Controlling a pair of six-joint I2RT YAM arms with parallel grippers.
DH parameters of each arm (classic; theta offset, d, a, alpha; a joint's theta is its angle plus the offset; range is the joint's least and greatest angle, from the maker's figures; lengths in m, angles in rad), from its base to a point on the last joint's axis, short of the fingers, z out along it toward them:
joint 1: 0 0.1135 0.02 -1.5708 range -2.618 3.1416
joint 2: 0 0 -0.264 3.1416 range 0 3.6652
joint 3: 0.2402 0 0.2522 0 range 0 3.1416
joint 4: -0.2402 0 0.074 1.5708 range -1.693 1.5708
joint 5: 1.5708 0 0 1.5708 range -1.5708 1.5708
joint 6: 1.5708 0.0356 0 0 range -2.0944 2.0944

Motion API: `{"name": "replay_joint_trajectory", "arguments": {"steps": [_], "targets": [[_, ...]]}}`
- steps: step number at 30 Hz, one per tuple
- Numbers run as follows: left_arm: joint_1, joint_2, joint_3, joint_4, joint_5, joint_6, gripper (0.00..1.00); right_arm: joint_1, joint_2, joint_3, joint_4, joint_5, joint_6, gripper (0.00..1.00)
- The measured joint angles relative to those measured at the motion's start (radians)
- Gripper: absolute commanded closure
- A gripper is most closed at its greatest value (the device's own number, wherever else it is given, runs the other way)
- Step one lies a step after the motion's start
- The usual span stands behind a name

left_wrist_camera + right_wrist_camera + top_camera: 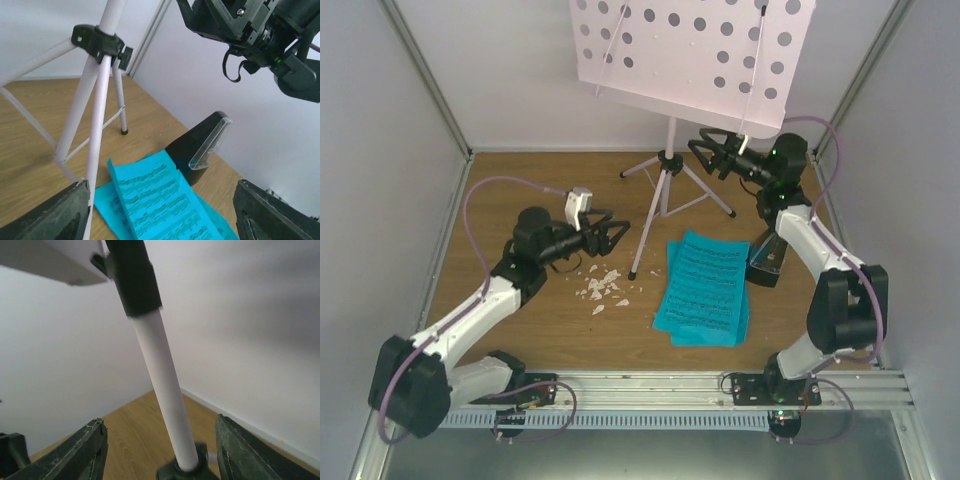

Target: Pack up the instrument practice props

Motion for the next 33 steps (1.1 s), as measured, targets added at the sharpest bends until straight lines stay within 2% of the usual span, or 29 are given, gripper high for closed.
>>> {"name": "replay_joint_trajectory", "arguments": {"steps": [7, 15, 25, 33], "targets": [[0.005, 0.240, 0.189, 0.013, 0.094, 0.037, 0.30, 0.000, 0.129, 0.187, 0.061, -0.132, 0.007, 0.47], [0.007, 0.444, 0.311, 0.013, 0.118, 0.095, 0.39, 0.010, 0.259, 0.344, 0.046, -0.235, 0.000, 0.61], [-0.003, 0.550, 0.389, 0.014, 0.140, 0.159, 0.47, 0.036, 0.325, 0.458, 0.028, -0.293, -0.004, 0.68], [-0.003, 0.610, 0.436, 0.014, 0.160, 0.162, 0.47, 0.046, 0.355, 0.502, 0.003, -0.307, -0.022, 0.74]]}}
